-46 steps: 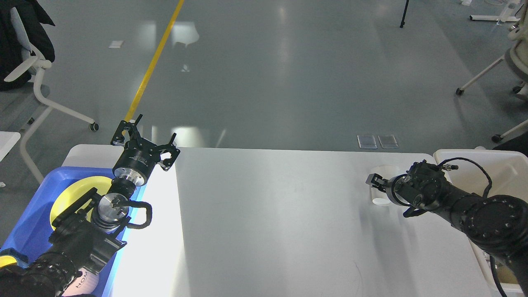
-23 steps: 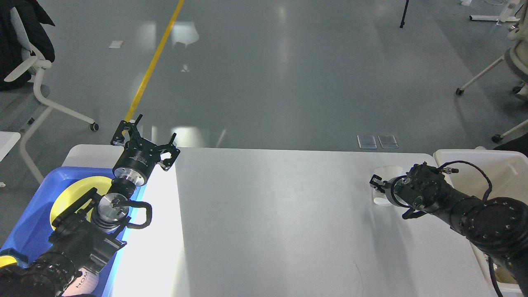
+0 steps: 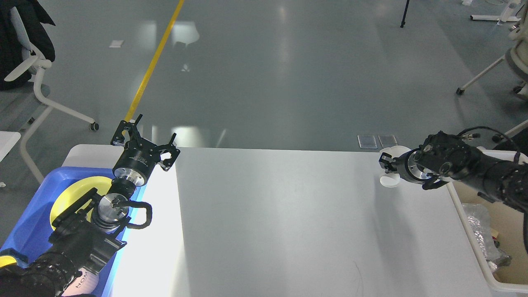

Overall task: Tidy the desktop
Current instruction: 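Lift the white cup into the white bin and release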

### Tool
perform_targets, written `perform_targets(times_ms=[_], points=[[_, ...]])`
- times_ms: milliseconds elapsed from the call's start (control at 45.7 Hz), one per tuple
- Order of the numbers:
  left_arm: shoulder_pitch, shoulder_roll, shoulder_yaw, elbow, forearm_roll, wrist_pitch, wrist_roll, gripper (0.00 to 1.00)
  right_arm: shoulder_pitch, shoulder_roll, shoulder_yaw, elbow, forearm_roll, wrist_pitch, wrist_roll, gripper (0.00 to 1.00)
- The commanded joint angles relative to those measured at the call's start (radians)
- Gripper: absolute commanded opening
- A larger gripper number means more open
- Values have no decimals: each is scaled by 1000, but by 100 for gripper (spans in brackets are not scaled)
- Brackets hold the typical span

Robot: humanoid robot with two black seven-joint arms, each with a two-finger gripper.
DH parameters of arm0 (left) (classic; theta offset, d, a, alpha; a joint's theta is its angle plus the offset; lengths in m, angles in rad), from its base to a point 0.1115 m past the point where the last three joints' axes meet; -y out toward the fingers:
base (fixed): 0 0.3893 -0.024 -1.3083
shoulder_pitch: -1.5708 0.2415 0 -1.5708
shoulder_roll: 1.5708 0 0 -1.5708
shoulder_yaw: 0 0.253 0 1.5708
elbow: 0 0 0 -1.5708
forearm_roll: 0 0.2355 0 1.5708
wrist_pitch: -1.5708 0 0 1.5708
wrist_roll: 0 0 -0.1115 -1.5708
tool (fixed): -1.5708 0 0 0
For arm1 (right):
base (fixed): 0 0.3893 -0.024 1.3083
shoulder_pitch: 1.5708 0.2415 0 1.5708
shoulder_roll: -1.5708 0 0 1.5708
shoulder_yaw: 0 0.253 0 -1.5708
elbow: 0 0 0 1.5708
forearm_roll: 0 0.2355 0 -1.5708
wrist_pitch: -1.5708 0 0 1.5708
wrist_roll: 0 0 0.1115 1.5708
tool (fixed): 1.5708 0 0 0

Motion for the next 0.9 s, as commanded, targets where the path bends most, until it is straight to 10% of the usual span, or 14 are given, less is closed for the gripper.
perform_targets(times_ms=[0,197,438,876], points=[[0,0,-1,0,0,0,0,98,231,-144,-22,208,1,204,-2,0],[0,0,-1,0,0,0,0,98,596,-291,-61,527,-1,457,-8,0],[3,0,-3,0,0,0,0,98,898,-322,-152,876,-4,474,-13,0],[3,0,-3,0,0,0,0,98,446,-481,-218,423,-32,264,-3,0]])
